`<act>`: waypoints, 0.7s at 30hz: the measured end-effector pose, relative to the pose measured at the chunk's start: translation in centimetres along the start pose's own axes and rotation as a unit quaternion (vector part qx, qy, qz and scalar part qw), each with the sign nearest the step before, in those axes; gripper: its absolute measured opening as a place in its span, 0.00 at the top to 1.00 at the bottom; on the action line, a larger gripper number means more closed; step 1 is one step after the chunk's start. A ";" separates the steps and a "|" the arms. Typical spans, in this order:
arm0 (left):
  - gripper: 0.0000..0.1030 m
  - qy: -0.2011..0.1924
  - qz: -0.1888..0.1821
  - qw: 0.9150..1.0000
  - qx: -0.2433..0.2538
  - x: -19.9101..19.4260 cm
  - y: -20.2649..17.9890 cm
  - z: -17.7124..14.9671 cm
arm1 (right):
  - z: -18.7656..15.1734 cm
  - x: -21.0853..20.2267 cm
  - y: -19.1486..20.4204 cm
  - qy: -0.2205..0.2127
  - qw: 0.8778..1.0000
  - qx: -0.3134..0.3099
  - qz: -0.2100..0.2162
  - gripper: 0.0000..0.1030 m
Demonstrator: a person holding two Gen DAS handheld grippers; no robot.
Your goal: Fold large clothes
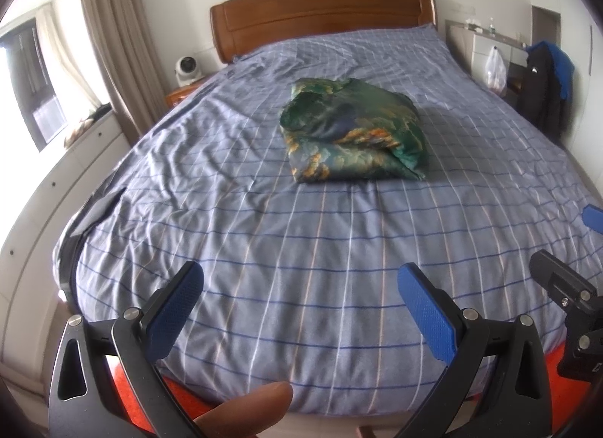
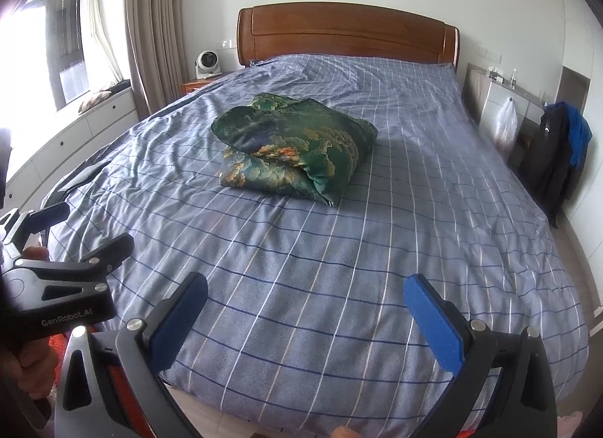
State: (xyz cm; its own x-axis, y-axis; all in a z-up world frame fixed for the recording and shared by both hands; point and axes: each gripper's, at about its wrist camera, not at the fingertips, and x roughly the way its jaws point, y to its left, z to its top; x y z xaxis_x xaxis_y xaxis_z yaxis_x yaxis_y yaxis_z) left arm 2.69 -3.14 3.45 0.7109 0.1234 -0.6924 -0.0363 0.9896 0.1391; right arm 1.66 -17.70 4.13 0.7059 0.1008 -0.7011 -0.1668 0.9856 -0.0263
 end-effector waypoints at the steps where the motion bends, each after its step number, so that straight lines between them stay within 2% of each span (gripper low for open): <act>1: 0.00 0.000 0.000 1.000 0.000 0.0 0.0 0.0 | 0.0 0.0 0.0 0.000 1.000 0.000 -0.001 0.00; 11: 0.00 0.001 -0.003 1.000 -0.002 0.0 -0.2 0.0 | 0.4 -0.8 -0.2 -0.011 1.000 0.008 -0.006 0.00; 21: 0.00 0.005 -0.006 1.000 -0.003 0.1 -0.3 0.0 | 0.1 -0.3 0.1 -0.003 1.000 0.004 -0.009 0.00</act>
State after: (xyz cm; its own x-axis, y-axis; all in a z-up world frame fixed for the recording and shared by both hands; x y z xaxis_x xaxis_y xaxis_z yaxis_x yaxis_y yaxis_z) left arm 2.77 -3.46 3.32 0.7036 0.1125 -0.7016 -0.0315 0.9914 0.1273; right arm 1.50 -17.57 4.44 0.7122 0.0837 -0.6970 -0.1479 0.9885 -0.0325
